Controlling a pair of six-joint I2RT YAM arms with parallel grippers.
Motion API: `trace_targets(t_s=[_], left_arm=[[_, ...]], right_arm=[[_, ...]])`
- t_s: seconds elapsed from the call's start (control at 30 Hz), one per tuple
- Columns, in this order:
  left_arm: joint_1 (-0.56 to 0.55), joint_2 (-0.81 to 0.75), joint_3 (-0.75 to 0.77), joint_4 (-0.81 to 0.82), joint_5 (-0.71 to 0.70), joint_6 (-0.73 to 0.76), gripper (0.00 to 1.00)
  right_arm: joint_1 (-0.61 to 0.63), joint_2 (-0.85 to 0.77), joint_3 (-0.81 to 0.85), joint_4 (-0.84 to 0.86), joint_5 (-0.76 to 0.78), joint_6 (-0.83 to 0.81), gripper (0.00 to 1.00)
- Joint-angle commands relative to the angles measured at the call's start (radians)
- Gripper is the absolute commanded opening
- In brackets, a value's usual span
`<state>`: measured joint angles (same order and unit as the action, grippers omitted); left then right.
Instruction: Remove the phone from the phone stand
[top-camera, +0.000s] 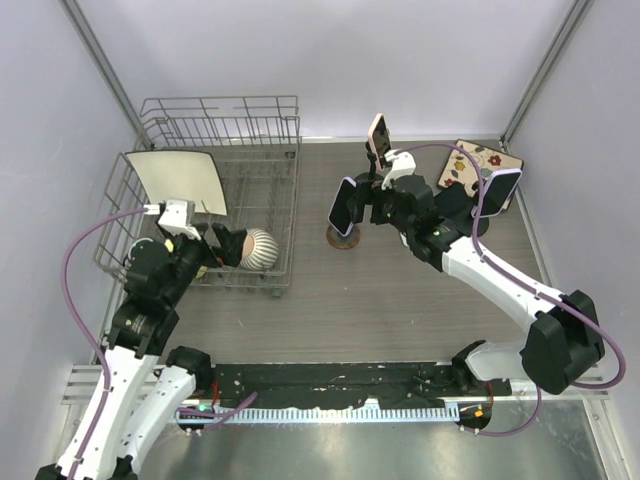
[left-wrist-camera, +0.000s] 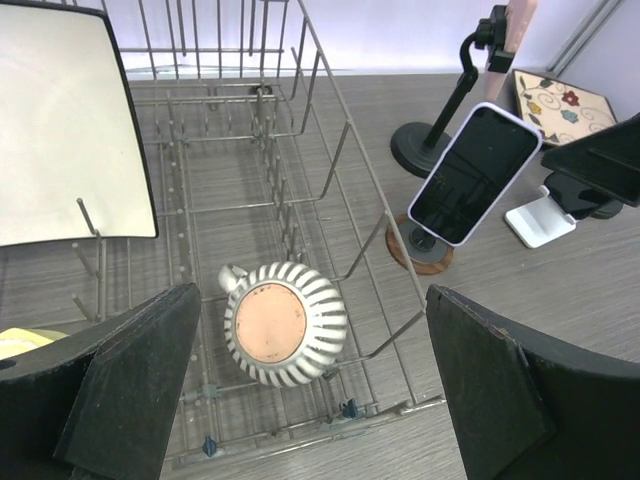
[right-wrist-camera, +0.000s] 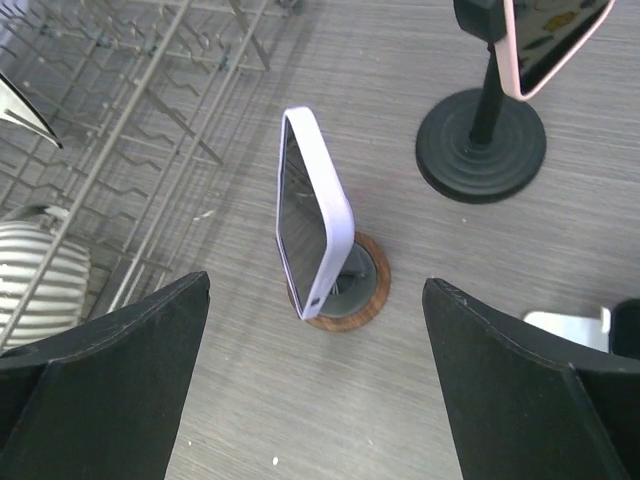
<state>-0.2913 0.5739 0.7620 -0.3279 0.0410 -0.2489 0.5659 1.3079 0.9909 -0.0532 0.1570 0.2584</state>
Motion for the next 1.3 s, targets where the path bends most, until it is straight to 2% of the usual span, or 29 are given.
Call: trace_targets(t_s=[0.0,0.13,0.4,0.5,0.8,0.83,0.93,1.0,1.07,1.13,1.27], left_arm=[[-0.022,-0.022,-0.009,0.079,-0.021,0.025,1.00],[-0.034,-0.006,-0.006,0.075,-0.015,0.019,1.00],[-0.049,0.012,-0.006,0.073,0.008,0.013,1.00],[-0.055,0.020,-0.007,0.075,0.013,0.010,1.00],[-0.072,0.040,-0.009,0.075,0.017,0.011,1.00],[-0.071,0.043,-0.009,0.076,0.017,0.011,1.00],[-0.074,0.046,-0.009,0.076,0.017,0.011,1.00],[-0.074,0.049,-0.010,0.075,0.019,0.011,1.00],[-0.075,0.049,-0.010,0.076,0.019,0.010,1.00],[-0.078,0.050,-0.010,0.076,0.020,0.011,1.00],[-0.083,0.053,-0.010,0.075,0.020,0.013,1.00]], right_arm=[[-0.058,0.033,-0.006,0.200,-0.123,-0.012,0.90],[-0.112,0.088,0.005,0.259,-0.220,-0.011,0.79],[-0.124,0.188,0.031,0.306,-0.307,-0.056,0.75],[-0.130,0.212,0.032,0.334,-0.321,-0.057,0.69],[-0.135,0.263,0.060,0.346,-0.353,-0.084,0.43],[-0.135,0.260,0.066,0.342,-0.356,-0.087,0.35],[-0.135,0.237,0.069,0.325,-0.361,-0.099,0.22],[-0.136,0.209,0.071,0.311,-0.359,-0.111,0.17],[-0.135,0.189,0.078,0.294,-0.356,-0.119,0.06],[-0.135,0.157,0.090,0.283,-0.353,-0.133,0.01],[-0.135,0.116,0.115,0.251,-0.349,-0.151,0.01]])
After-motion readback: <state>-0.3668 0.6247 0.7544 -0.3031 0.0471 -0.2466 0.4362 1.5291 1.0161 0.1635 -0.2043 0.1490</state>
